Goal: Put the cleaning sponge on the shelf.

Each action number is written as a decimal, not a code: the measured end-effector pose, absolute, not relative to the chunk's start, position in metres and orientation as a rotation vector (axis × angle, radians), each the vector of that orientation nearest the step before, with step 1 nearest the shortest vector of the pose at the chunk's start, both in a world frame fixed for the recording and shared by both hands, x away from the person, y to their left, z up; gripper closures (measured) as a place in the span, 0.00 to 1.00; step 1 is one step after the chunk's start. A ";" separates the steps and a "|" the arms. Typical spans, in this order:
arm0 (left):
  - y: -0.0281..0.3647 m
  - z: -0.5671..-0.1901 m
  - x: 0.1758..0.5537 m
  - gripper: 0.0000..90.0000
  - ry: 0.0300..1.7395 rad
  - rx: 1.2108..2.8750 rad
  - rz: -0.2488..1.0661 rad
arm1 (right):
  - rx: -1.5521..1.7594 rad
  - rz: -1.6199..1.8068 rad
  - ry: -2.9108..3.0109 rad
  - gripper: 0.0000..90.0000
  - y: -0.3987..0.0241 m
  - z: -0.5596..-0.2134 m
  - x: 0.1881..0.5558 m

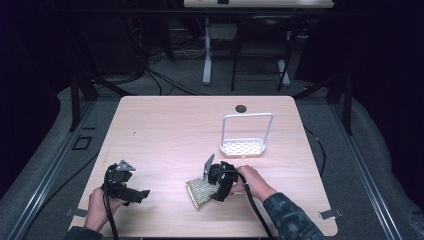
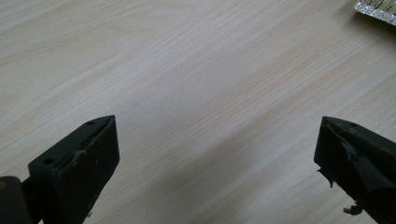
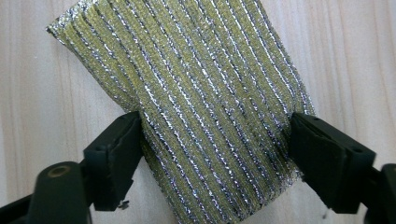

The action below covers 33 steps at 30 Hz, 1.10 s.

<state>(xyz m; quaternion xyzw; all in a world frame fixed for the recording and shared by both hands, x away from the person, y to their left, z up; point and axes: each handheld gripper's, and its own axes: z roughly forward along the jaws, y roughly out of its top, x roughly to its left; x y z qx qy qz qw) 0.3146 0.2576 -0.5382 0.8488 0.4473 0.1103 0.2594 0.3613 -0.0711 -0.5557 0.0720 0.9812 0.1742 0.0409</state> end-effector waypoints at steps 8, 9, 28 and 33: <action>0.257 -0.539 0.315 0.01 1.215 2.293 0.299 | 0.222 0.561 2.956 0.44 -0.076 -0.554 0.361; 0.257 -0.538 0.315 0.01 1.213 2.293 0.299 | 0.226 0.568 2.944 0.48 -0.077 -0.553 0.361; 0.255 -0.538 0.314 0.01 1.204 2.309 0.305 | 0.340 0.665 2.890 0.56 -0.081 -0.539 0.360; 0.256 -0.538 0.314 0.01 1.202 2.315 0.299 | 0.384 0.669 2.877 0.55 -0.085 -0.534 0.357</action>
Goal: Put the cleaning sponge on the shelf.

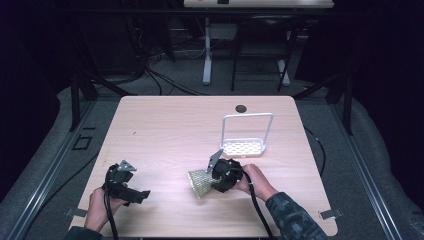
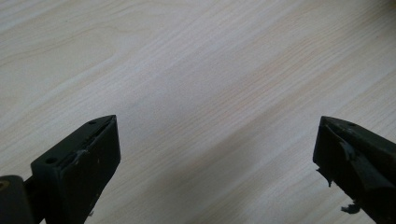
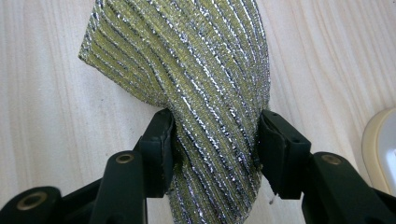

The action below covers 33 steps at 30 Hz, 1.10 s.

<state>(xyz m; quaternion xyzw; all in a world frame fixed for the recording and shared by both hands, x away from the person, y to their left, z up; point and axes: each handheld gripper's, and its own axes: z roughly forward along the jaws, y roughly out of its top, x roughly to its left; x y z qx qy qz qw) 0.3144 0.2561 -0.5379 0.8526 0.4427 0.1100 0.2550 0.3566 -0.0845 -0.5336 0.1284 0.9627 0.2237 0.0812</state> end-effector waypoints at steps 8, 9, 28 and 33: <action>0.256 -0.538 0.314 0.01 1.205 2.312 0.302 | 0.397 0.656 2.862 0.55 -0.090 -0.527 0.352; 0.257 -0.538 0.314 0.01 1.206 2.307 0.309 | 0.398 0.661 2.854 0.55 -0.092 -0.526 0.351; 0.259 -0.537 0.314 0.01 1.222 2.309 0.323 | 0.498 0.635 2.823 0.53 -0.111 -0.515 0.351; 0.260 -0.537 0.313 0.01 1.229 2.300 0.331 | 0.533 0.634 2.806 0.53 -0.117 -0.514 0.351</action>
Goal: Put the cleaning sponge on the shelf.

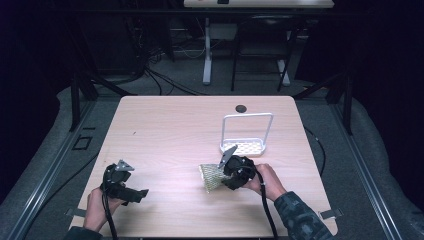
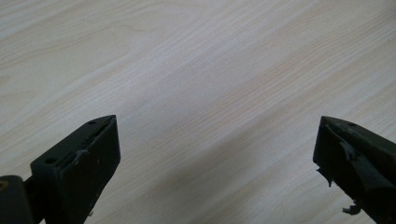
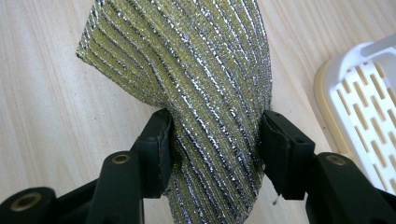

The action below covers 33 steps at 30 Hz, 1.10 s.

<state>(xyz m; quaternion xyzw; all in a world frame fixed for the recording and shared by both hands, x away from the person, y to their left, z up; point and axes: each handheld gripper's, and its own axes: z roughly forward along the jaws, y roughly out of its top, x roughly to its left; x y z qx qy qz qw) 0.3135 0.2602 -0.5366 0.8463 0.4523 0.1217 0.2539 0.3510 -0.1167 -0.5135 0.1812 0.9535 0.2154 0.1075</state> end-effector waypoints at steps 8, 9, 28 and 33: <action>0.261 -0.537 0.313 0.01 1.229 2.306 0.332 | 0.594 0.608 2.780 0.52 -0.127 -0.511 0.350; 0.261 -0.537 0.314 0.01 1.229 2.306 0.333 | 0.601 0.605 2.778 0.52 -0.129 -0.511 0.351; 0.260 -0.537 0.314 0.01 1.229 2.308 0.332 | 0.729 0.545 2.676 0.51 -0.160 -0.502 0.354; 0.259 -0.538 0.314 0.01 1.232 2.304 0.339 | 0.749 0.536 2.646 0.51 -0.168 -0.500 0.356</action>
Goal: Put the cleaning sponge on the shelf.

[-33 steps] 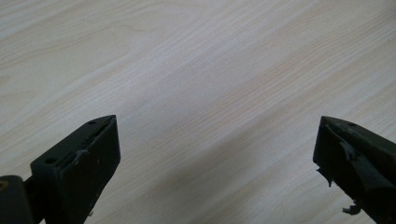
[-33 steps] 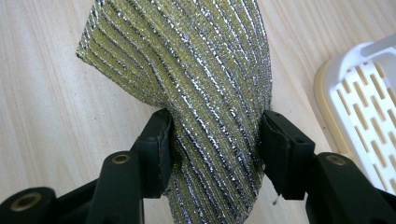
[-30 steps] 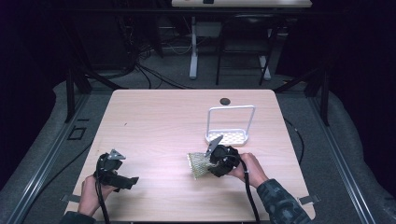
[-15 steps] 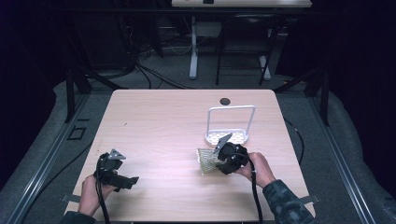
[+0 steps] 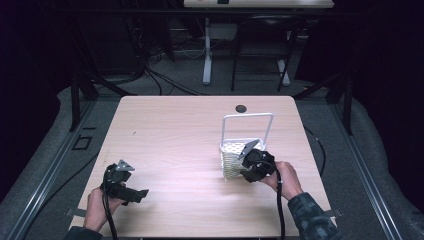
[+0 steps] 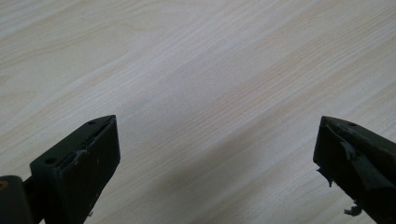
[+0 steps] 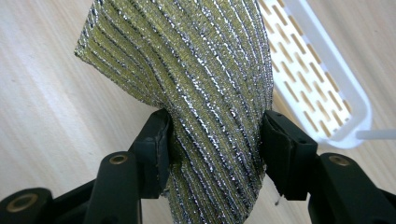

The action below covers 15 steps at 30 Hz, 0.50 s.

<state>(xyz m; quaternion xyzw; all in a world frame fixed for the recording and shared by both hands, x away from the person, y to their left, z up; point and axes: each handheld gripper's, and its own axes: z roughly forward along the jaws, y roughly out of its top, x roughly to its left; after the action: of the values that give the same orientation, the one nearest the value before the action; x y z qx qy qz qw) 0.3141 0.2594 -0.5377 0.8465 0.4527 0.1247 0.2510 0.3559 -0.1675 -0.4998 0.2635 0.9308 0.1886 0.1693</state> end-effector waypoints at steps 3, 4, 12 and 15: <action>0.259 -0.538 0.314 0.01 1.232 2.304 0.340 | 0.759 0.522 2.630 0.51 -0.171 -0.499 0.358; 0.259 -0.538 0.314 0.01 1.231 2.307 0.335 | 0.766 0.516 2.626 0.51 -0.172 -0.499 0.359; 0.260 -0.538 0.314 0.01 1.234 2.305 0.340 | 0.785 0.480 2.603 0.51 -0.175 -0.500 0.365; 0.259 -0.538 0.315 0.01 1.234 2.309 0.332 | 0.786 0.462 2.591 0.50 -0.176 -0.500 0.370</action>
<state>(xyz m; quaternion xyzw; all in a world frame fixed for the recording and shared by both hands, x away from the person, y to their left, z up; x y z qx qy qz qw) 0.3146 0.2589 -0.5379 0.8475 0.4529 0.1219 0.2484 0.3700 -0.1757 -0.5001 0.2805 0.9250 0.1648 0.1963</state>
